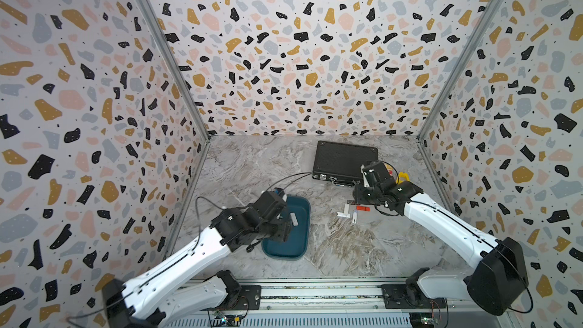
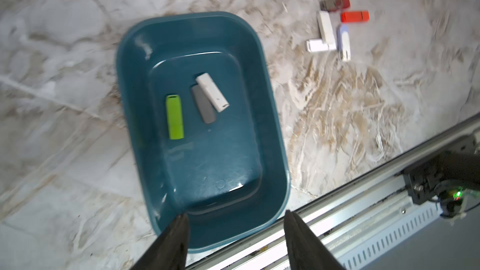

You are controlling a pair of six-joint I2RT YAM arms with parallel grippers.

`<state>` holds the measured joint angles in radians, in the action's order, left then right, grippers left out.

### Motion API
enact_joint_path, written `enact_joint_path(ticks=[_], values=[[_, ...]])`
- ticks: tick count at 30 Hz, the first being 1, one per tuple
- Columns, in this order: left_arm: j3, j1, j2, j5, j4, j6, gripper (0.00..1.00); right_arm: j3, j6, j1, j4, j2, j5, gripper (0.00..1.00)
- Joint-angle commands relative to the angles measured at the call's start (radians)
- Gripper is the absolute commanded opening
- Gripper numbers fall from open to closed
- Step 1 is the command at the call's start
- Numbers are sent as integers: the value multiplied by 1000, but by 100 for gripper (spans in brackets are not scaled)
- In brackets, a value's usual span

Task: Put the usb flash drive into the storage box
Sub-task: Pick up the USB flash from the center of the board.

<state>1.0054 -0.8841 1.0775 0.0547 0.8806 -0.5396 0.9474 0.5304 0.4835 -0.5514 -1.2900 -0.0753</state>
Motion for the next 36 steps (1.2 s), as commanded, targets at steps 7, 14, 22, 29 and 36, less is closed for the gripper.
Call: enact_joint_path(ticks=[7, 14, 22, 29, 36], values=[[315, -91, 540, -72, -209, 143, 62, -265, -9, -304, 131, 31, 158, 49], [592, -100, 885, -61, -206, 127, 62, -318, 5, -350, 144, 46, 124, 49], [891, -100, 1166, -36, -111, 136, 60, -352, 19, -352, 177, 57, 125, 45], [964, -100, 1248, 23, -68, 131, 56, -344, 16, -356, 175, 39, 133, 45], [989, -100, 1292, 12, -63, 131, 51, -351, 19, -356, 183, 43, 137, 44]])
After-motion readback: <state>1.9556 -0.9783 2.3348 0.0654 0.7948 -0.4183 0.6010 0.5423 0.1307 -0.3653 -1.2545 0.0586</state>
